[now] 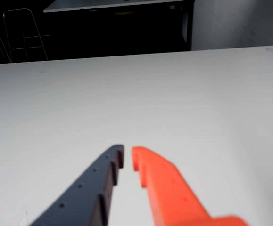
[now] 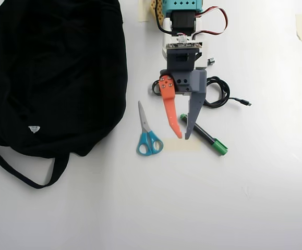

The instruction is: Put the green marker into the black bag

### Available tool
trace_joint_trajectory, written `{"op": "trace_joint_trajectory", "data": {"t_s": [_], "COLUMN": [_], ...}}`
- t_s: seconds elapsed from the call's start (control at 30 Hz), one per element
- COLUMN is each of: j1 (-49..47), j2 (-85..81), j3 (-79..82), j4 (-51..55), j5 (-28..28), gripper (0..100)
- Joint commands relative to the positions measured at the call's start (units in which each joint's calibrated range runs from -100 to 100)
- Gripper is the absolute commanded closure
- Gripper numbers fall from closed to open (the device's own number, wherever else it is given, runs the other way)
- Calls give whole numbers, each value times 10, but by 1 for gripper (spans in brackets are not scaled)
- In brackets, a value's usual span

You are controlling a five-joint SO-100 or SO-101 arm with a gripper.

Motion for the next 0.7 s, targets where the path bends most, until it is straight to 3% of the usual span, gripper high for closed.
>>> {"op": "trace_joint_trajectory", "data": {"t_s": [0.0, 0.1, 0.2, 0.37, 0.57, 0.67], "j1": [-10, -30, -42, -44, -32, -36], "j2": [-15, -15, -17, -38, -38, -38], "j3": [-20, -20, -19, -41, -109, -121], "j4": [-5, -5, 10, 111, 373, 418], "j5": [2, 17, 99, 101, -26, -38], "gripper": [98, 98, 98, 98, 98, 98]}}
